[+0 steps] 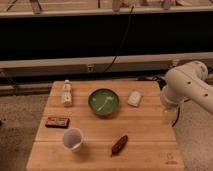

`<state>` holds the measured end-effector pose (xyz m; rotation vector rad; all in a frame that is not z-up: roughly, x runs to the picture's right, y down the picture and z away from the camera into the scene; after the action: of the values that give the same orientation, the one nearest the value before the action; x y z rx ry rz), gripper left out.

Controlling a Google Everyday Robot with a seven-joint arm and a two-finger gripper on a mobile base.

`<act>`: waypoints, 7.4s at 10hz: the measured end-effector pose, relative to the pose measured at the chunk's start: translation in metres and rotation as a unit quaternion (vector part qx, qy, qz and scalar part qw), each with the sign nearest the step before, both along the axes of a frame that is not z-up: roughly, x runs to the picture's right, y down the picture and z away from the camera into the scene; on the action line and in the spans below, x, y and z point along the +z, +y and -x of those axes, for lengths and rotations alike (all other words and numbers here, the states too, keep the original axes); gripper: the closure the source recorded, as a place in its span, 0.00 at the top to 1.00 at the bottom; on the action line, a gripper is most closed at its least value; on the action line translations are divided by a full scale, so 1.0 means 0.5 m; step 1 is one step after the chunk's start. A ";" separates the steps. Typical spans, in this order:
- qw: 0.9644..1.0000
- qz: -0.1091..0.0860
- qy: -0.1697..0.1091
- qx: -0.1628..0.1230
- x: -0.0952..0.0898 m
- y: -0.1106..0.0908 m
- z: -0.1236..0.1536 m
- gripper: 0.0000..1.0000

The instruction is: Move the arm in a circular motion

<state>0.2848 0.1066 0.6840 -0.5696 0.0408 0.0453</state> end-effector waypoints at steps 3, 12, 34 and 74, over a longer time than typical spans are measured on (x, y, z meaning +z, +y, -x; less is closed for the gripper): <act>1.000 0.000 0.000 0.000 0.000 0.000 0.000 0.80; 1.000 -0.002 -0.008 -0.012 0.043 -0.055 0.042 0.80; 0.993 0.010 -0.052 -0.106 0.137 -0.135 0.312 0.80; 0.986 0.063 -0.075 -0.137 0.135 -0.062 0.276 0.80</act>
<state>0.1469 0.0756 0.7517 -0.6876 -0.0258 -0.2693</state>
